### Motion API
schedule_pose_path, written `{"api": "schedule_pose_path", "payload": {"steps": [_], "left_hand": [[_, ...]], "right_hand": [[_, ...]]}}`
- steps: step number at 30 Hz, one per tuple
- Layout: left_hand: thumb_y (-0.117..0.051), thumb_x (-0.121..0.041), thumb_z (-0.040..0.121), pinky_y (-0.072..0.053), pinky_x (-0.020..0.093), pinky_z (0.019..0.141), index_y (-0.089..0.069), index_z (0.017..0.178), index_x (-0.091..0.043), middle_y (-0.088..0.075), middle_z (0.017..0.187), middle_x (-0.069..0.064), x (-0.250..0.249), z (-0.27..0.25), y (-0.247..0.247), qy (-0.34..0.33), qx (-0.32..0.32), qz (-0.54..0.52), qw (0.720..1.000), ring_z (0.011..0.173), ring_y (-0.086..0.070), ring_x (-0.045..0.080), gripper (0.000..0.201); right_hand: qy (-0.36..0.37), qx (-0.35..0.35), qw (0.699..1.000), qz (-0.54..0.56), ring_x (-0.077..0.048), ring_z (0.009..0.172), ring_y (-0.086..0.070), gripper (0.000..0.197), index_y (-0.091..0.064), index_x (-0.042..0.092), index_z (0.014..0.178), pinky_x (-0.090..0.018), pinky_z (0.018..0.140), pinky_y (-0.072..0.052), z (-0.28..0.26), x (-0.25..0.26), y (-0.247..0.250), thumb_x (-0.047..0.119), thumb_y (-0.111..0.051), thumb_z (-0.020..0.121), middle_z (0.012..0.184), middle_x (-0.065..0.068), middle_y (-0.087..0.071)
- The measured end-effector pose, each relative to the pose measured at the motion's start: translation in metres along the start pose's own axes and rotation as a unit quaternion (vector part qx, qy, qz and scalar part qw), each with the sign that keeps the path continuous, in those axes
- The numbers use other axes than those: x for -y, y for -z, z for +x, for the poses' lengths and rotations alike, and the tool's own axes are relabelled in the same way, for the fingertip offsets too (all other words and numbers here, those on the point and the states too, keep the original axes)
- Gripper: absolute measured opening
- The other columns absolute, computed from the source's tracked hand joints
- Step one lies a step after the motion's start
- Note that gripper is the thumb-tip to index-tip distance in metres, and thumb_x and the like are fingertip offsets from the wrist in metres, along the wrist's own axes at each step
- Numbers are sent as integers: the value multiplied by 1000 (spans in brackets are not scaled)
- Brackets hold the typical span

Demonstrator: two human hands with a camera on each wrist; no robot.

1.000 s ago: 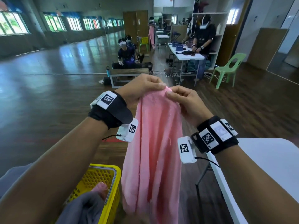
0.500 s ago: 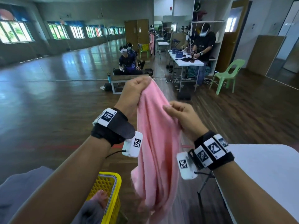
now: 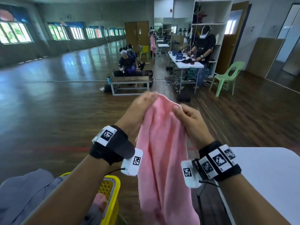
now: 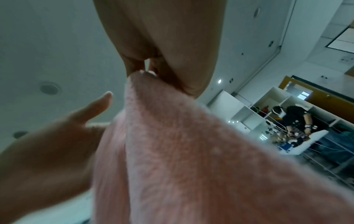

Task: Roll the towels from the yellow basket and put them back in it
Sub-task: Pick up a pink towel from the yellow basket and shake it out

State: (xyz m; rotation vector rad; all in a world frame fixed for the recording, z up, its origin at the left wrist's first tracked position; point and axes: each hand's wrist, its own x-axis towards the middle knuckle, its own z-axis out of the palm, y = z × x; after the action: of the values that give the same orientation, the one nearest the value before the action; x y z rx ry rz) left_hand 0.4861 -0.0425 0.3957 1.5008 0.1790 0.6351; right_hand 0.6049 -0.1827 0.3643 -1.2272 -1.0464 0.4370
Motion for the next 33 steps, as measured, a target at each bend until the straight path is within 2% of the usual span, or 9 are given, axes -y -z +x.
{"api": "schedule_pose_path", "payload": {"steps": [3,6,10,13,15,20,25,31,33], "left_hand": [[-56,-41,92,-48,40,83,-67,102,-9,-67,99,11,7,-9,-9,34,102,92,990,90,-60,24,35],[-61,-33,89,-44,46,84,-69,93,-4,-64,94,17,-1,-1,-6,-11,18,44,999,86,-55,29,30],[-58,-40,90,-43,38,76,-60,82,-12,-53,77,4,-8,4,-1,-40,-83,21,996,71,-48,21,29],[-51,-52,90,-48,45,85,-65,102,-9,-66,102,12,3,-2,-9,-6,39,191,981,91,-59,20,48],[-58,-48,88,-46,46,76,-66,98,2,-65,96,27,3,-5,-13,12,71,160,985,83,-58,27,51],[-60,-36,91,-44,44,74,-63,81,-11,-55,75,10,-1,-1,-7,-31,-117,-21,992,70,-51,24,27],[-56,-42,93,-45,49,98,-65,109,1,-65,111,26,14,-17,-14,63,93,64,992,103,-62,36,47],[-57,-31,94,-49,47,80,-65,90,-10,-60,84,14,5,-15,2,-24,-89,-30,995,78,-57,26,23],[-57,-36,93,-51,47,88,-64,96,-7,-65,94,14,13,-18,4,3,-35,24,999,88,-61,28,29]], "right_hand": [[55,-17,997,-60,-16,70,-50,28,-64,0,85,-26,64,-42,17,25,3,23,-55,98,75,-8,-57],[33,-3,997,-72,-19,72,-53,27,-66,3,86,-33,68,-45,19,17,-1,27,-59,95,80,-17,-60],[-7,2,998,-55,-15,74,-57,19,-70,14,82,-32,72,-46,5,0,-4,25,-60,94,80,-3,-64],[34,-29,998,-50,-17,78,-58,18,-68,8,86,-33,77,-48,14,20,-3,23,-60,94,85,-7,-64],[61,-26,996,-52,-15,79,-59,21,-68,3,88,-29,76,-50,20,32,-4,22,-62,93,86,-9,-65],[-34,10,998,-61,-17,63,-58,36,-64,-4,82,-31,61,-49,-2,4,-13,31,-62,92,75,-8,-63],[57,-13,996,-60,-6,65,-55,28,-64,11,70,-19,63,-45,13,27,-11,21,-58,96,69,2,-63],[-28,36,996,-75,-4,49,-38,40,-48,19,58,-15,50,-31,-6,-4,-21,29,-57,96,55,13,-45],[-4,11,996,-85,-14,53,-35,43,-47,10,61,-24,52,-28,-5,-1,-18,33,-57,96,59,0,-40]]}}
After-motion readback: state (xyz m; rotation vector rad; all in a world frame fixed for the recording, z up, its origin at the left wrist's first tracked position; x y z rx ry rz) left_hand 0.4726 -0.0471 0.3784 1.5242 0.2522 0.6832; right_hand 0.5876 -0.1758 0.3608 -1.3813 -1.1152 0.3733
